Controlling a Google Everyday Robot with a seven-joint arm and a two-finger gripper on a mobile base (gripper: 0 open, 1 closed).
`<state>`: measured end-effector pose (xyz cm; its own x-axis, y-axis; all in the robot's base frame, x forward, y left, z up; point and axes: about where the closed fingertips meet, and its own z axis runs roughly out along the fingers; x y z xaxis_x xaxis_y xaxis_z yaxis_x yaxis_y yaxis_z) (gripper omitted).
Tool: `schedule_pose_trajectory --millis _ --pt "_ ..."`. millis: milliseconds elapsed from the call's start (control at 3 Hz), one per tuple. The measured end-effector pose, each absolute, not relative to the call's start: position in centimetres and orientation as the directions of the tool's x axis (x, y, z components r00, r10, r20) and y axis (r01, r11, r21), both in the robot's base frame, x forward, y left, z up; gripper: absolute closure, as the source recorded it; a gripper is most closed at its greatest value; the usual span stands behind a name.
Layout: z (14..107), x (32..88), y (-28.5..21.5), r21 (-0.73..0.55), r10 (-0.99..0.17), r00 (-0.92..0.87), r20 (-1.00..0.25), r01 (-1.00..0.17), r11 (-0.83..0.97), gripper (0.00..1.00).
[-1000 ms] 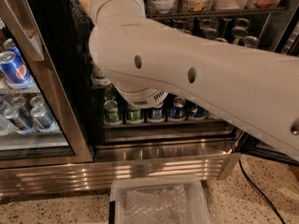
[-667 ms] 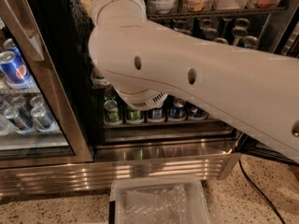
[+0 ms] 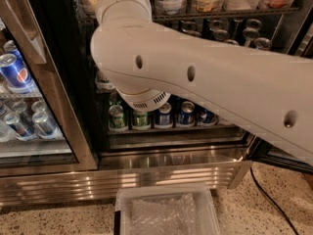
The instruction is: Pick blue plastic bottle from top shelf of fridge
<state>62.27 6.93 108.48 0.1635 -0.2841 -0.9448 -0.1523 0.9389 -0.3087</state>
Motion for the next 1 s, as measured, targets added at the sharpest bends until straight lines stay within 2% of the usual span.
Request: schedule_pose_trajectory --millis 1000 --pt "109.3 64.2 5.8 -0.329 -0.314 0.183 -0.931 -0.056 0.943 0.42"
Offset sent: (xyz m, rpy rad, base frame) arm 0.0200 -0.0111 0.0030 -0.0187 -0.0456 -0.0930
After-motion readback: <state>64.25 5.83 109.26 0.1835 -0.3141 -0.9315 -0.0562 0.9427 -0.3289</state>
